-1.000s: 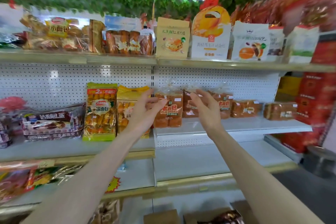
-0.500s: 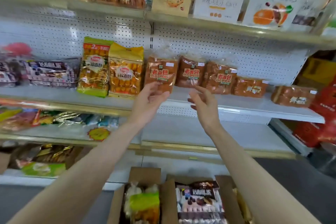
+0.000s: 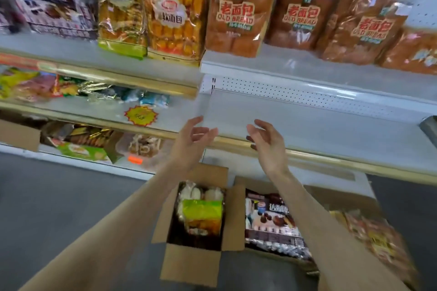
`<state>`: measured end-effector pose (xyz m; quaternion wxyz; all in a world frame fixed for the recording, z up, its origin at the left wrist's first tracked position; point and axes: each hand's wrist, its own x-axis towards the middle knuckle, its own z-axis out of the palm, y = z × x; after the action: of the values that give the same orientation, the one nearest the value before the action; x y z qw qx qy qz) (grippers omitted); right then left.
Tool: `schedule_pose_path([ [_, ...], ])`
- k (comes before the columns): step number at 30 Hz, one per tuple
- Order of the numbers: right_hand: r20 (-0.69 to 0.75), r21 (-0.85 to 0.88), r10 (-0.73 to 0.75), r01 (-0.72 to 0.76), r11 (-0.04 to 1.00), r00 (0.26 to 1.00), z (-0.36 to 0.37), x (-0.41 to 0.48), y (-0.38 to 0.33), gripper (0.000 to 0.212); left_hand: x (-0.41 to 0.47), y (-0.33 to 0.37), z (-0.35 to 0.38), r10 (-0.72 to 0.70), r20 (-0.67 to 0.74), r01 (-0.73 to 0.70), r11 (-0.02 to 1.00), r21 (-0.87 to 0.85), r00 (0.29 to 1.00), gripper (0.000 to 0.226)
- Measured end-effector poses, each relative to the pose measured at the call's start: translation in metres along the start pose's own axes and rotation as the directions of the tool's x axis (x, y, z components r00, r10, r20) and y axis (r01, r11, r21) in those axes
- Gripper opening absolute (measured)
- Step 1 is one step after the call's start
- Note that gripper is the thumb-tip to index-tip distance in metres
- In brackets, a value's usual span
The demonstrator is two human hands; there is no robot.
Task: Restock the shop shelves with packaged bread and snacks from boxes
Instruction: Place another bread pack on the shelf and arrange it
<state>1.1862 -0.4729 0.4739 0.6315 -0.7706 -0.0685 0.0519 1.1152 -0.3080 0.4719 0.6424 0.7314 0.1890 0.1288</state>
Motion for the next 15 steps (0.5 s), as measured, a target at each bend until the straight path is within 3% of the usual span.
schedule_pose_path([
  [7, 0.079, -0.064, 0.191, -0.186, 0.98, 0.978, 0.047, 0.049, 0.108, 0.036, 0.063, -0.111, 0.004, -0.219, -0.015, 0.219, 0.975, 0.021, 0.976, 0.051],
  [15, 0.119, -0.186, 0.409, -0.385, 0.904, 0.904, 0.082, 0.067, 0.235, 0.05, 0.09, -0.242, 0.007, -0.452, -0.061, 0.456, 0.887, 0.074, 0.89, 0.055],
])
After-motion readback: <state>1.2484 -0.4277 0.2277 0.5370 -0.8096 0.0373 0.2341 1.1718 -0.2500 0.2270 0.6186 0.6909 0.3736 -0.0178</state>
